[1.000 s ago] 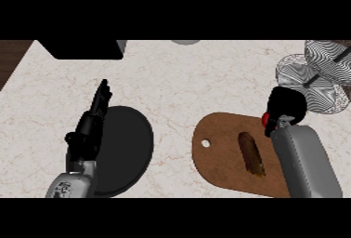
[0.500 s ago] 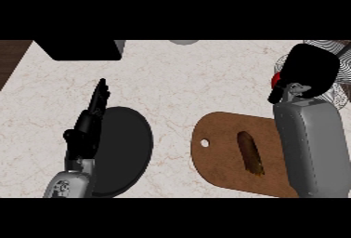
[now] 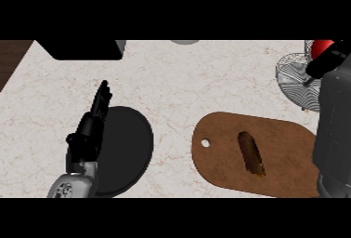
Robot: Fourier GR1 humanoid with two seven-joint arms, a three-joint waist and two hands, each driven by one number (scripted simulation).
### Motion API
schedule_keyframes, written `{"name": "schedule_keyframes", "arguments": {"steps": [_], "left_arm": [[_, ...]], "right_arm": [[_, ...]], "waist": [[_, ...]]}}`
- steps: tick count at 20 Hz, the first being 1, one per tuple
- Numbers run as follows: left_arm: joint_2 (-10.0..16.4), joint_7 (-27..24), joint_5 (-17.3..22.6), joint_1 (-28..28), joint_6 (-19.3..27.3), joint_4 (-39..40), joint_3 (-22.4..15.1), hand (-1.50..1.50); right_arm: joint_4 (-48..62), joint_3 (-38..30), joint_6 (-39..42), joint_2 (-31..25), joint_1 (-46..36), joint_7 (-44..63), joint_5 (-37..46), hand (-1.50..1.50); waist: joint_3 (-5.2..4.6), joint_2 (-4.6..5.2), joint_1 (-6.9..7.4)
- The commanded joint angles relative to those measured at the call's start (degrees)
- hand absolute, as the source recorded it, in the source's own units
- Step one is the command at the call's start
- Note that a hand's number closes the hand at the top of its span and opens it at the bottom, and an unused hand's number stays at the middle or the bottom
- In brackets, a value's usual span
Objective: Pick the tomato from the cutting board and place it in the tiered basket
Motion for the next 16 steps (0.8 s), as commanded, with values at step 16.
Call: {"name": "schedule_keyframes", "arguments": {"steps": [16], "left_arm": [[1.49, 2.19, 1.13, 0.16, -2.36, -2.72, 1.2, 0.0]], "right_arm": [[30.38, -11.35, -21.35, -15.15, -9.52, -5.55, -4.13, 1.5]], "waist": [[0.06, 0.49, 1.15]]}}
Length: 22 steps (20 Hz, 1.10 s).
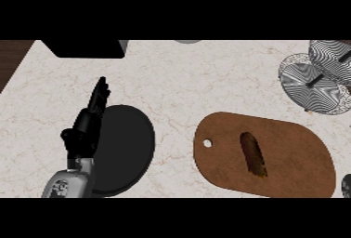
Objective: Pick the tomato from the cutting board and place it in the tiered basket
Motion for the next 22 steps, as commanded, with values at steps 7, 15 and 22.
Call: {"name": "schedule_keyframes", "arguments": {"steps": [7, 15, 22], "left_arm": [[-2.37, -2.68, -2.26, 0.48, 2.52, 2.7, -1.33, 0.0], [-1.57, -1.01, -2.12, 0.82, 1.7, -0.4, -1.12, 0.0], [-1.14, -0.54, -1.13, 2.33, 0.35, -1.67, -1.21, 0.0]], "right_arm": [[17.18, -0.1, -9.95, -11.6, 0.91, -9.54, -0.57, 1.5], [23.35, -8.68, -19.71, -8.9, -0.78, -3.24, -7.2, -1.5], [22.81, -14.45, -31.15, -9.01, 1.42, -9.25, -15.08, -1.5]], "waist": [[0.01, 0.02, -0.26], [0.03, -0.04, 0.12], [0.06, -0.12, 0.1]]}}
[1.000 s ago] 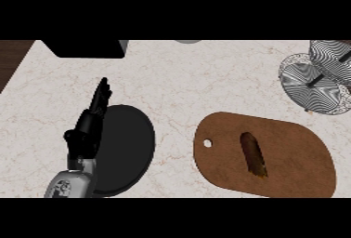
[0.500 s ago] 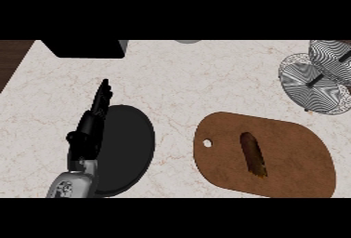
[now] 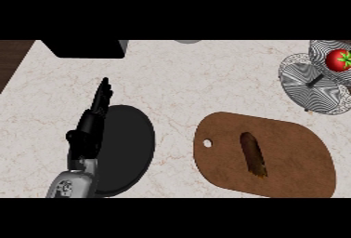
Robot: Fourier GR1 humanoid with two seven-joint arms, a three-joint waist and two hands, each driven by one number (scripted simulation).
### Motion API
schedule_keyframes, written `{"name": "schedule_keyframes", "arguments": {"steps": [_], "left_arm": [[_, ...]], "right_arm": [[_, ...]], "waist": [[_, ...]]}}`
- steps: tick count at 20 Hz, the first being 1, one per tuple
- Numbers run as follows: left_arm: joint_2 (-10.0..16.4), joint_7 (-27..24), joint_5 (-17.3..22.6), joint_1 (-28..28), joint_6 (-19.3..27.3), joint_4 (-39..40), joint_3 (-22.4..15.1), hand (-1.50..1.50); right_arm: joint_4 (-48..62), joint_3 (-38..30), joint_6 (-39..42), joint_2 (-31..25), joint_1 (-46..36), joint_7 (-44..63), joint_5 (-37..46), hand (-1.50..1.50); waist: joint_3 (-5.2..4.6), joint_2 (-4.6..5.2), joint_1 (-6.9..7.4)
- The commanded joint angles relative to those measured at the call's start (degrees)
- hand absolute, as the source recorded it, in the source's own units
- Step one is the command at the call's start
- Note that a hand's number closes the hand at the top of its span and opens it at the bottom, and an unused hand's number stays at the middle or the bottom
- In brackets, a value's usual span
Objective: Pick the tomato from the cutting board and place it in the tiered basket
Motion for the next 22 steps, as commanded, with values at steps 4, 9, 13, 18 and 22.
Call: {"name": "schedule_keyframes", "arguments": {"steps": [4, 9, 13, 18, 22], "left_arm": [[0.56, 0.88, 0.4, -0.57, -0.44, 0.05, 0.8, 0.0], [-0.14, 1.47, -1.44, 1.7, 1.35, -2.25, -0.36, 0.0], [1.47, 0.52, 0.54, 3.42, -0.65, -2.15, 1.25, 0.0], [2.0, 1.74, 1.01, 3.46, -0.13, -3.27, 2.76, 0.0], [1.8, 1.44, 1.33, 4.52, -0.2, -3.7, 2.7, 0.0]], "right_arm": [[-6.85, -4.91, -9.82, -0.63, 0.85, 1.72, -5.0, -1.5], [-14.5, -10.58, -8.86, -4.47, 6.62, 5.34, -8.81, -1.5], [-26.75, -17.18, -3.67, -4.23, 15.01, 4.96, -16.35, -1.5], [-42.53, -25.29, 5.46, -1.89, 27.76, 3.49, -25.7, -1.5], [-50.15, -35.47, 12.76, 1.36, 38.0, -0.85, -36.2, -1.5]], "waist": [[-0.04, -0.3, -0.96], [-0.01, -0.66, -1.7], [-0.04, -1.09, -3.22], [-0.05, -1.15, -3.8], [0.0, -1.39, -4.91]]}}
